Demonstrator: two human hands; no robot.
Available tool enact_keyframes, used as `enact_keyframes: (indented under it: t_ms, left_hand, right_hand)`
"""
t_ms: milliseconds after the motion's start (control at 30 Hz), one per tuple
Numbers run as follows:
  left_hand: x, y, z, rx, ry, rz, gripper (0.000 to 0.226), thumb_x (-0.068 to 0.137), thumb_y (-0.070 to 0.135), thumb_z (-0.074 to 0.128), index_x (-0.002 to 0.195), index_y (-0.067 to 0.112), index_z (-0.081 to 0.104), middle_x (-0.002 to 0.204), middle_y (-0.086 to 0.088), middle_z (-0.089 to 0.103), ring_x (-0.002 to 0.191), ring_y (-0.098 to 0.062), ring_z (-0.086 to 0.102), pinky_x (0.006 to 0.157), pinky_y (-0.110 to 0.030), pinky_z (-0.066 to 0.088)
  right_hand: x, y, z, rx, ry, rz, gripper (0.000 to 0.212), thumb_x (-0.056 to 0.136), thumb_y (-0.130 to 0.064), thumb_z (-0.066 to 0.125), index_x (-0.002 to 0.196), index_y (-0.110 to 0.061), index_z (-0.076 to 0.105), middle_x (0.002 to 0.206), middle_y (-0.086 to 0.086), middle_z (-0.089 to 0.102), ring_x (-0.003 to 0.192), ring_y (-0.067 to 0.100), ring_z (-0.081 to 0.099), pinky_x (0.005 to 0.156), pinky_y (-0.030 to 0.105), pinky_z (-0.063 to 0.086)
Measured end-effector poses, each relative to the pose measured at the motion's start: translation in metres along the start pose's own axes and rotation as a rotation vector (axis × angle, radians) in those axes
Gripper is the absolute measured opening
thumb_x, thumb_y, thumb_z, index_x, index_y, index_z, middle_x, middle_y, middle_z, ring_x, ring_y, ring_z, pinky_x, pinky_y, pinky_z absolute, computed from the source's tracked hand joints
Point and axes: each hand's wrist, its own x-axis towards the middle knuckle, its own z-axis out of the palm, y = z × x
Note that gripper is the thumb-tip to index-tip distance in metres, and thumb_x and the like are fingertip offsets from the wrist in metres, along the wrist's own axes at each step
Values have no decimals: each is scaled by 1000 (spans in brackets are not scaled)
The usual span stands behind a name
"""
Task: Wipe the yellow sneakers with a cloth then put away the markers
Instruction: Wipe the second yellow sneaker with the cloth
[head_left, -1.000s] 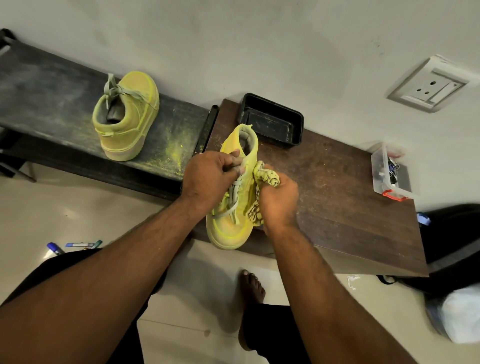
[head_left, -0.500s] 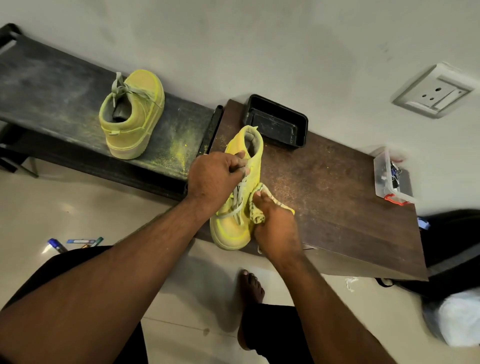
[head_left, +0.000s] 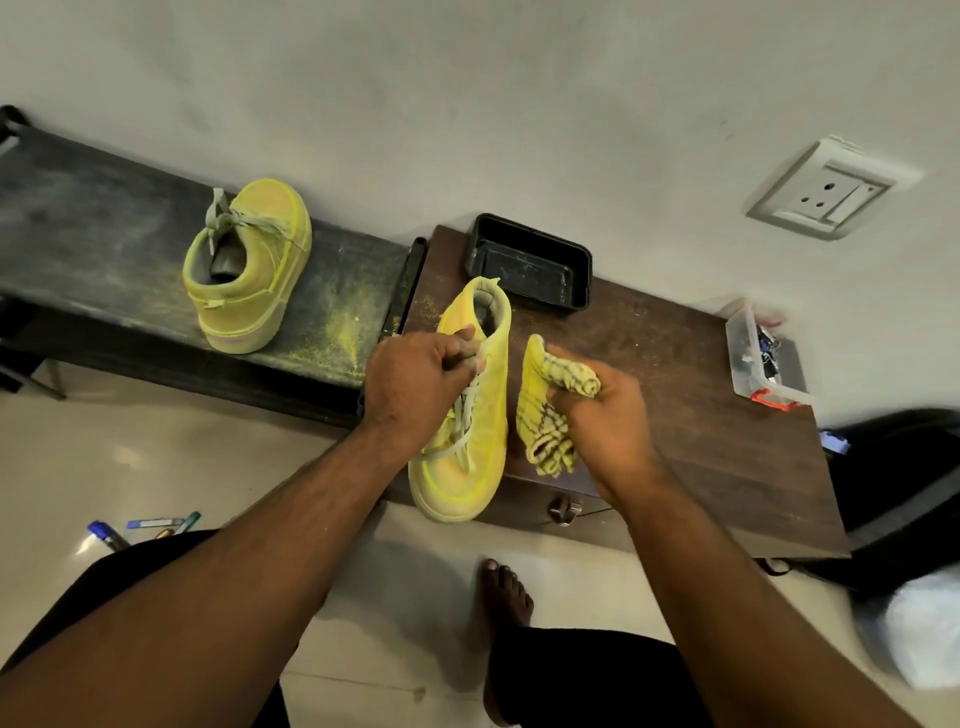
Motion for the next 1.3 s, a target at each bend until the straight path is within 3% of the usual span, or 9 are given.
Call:
enact_keyframes:
  t_ms: [167, 367, 500, 667, 833, 933, 1033, 1167, 1300]
  left_hand:
    - [1, -1, -1, -17, -16, -18, 25, 81, 30, 73, 104, 21, 73, 107, 16, 70, 88, 16, 59, 76, -1, 44]
    - [3, -2, -4, -3, -17, -32, 20, 81, 26, 73, 100, 21, 75, 108, 16, 70, 90, 9, 62, 72, -3, 45]
    - [1, -1, -4, -16, -15, -49, 19, 81, 25, 72, 99, 21, 75, 108, 18, 69, 91, 10, 60, 70, 0, 43]
    - [0, 2, -3, -58, -14, -68, 16, 81, 25, 73, 96, 21, 76, 107, 16, 70, 88, 13, 59, 71, 2, 42]
    - [1, -1, -2, -95, -29, -75, 22, 80, 24, 75, 101, 20, 75, 109, 14, 70, 91, 11, 60, 78, -5, 46]
    - [2, -1, -2, -112, -38, -71, 24, 79, 24, 75, 103, 19, 74, 108, 14, 70, 93, 9, 62, 82, -13, 51]
    - [3, -3, -2, -109, -32, -55, 19, 79, 24, 75, 98, 21, 76, 104, 14, 71, 94, 10, 62, 83, -21, 55]
    - [4, -6, -3, -91, -14, -58, 17, 79, 21, 74, 96, 22, 76, 104, 15, 71, 91, 10, 63, 78, -11, 52]
    - [2, -4, -4, -89, -30, -58, 17, 79, 20, 74, 96, 19, 76, 107, 15, 70, 92, 12, 61, 76, -2, 45]
  right_hand:
    - [28, -6, 48, -56, 117, -148, 40, 91, -1, 53, 126, -19, 62, 117, -2, 68, 94, 5, 64, 77, 10, 51]
    - [1, 34, 41, -493, -86, -440, 70, 75, 15, 54, 138, -14, 48, 145, 3, 42, 133, 10, 38, 104, 1, 22]
    - [-17, 56, 12, -800, -452, -536, 78, 68, 15, 57, 139, -16, 47, 148, 0, 36, 141, 15, 23, 113, 26, 25]
    - [-16, 36, -24, -929, -803, -598, 66, 74, 10, 54, 133, -19, 56, 143, -6, 47, 136, 4, 33, 111, 19, 28]
    - [11, 0, -30, -664, -348, -637, 65, 71, 17, 59, 126, -17, 61, 125, -6, 59, 109, -16, 39, 87, -4, 35]
    - [27, -3, -6, -671, -146, -686, 69, 70, 16, 59, 130, -18, 58, 135, -3, 55, 124, -2, 43, 104, 15, 37]
    - [27, 11, 18, -706, -183, -598, 78, 71, 16, 55, 140, -19, 46, 148, -4, 40, 137, 6, 31, 113, 24, 29]
    - [5, 44, 32, -597, -133, -614, 83, 61, 19, 54, 137, -13, 49, 146, 1, 41, 137, 13, 34, 111, 25, 32]
    - [-14, 63, 16, -680, -385, -620, 80, 60, 17, 53, 133, -17, 55, 141, -8, 41, 137, 18, 34, 106, 36, 41]
